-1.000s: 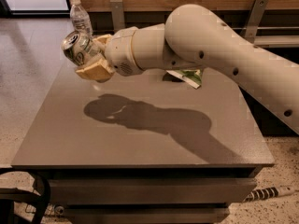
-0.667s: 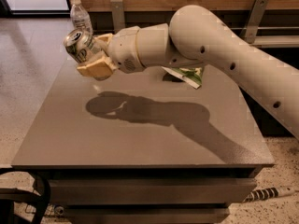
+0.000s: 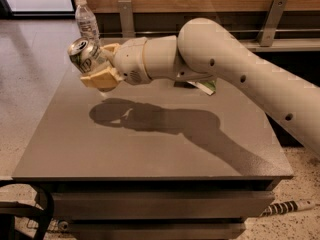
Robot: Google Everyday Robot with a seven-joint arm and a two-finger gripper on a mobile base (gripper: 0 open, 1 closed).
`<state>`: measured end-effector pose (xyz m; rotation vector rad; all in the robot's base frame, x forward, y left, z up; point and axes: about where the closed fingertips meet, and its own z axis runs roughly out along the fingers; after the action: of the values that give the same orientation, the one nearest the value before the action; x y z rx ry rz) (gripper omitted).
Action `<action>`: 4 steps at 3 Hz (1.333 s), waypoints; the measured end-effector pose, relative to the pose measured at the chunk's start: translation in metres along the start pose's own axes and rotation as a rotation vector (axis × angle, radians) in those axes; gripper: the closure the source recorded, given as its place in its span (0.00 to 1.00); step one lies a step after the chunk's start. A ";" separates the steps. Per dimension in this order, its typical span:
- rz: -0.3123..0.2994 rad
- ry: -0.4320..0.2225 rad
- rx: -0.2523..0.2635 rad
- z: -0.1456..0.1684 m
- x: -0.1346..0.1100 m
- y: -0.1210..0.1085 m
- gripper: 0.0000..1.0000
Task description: Place 7up can upright
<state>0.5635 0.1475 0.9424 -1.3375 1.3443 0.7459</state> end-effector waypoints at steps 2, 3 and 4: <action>0.080 -0.065 0.042 0.019 0.020 0.008 1.00; 0.117 -0.084 0.058 0.021 0.027 0.013 1.00; 0.165 -0.128 0.075 0.020 0.039 0.019 1.00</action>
Offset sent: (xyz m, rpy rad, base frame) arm -0.0003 0.0124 -0.0371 0.1232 0.0762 -0.0951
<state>0.5574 0.1582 0.8965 -1.1103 1.3772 0.8696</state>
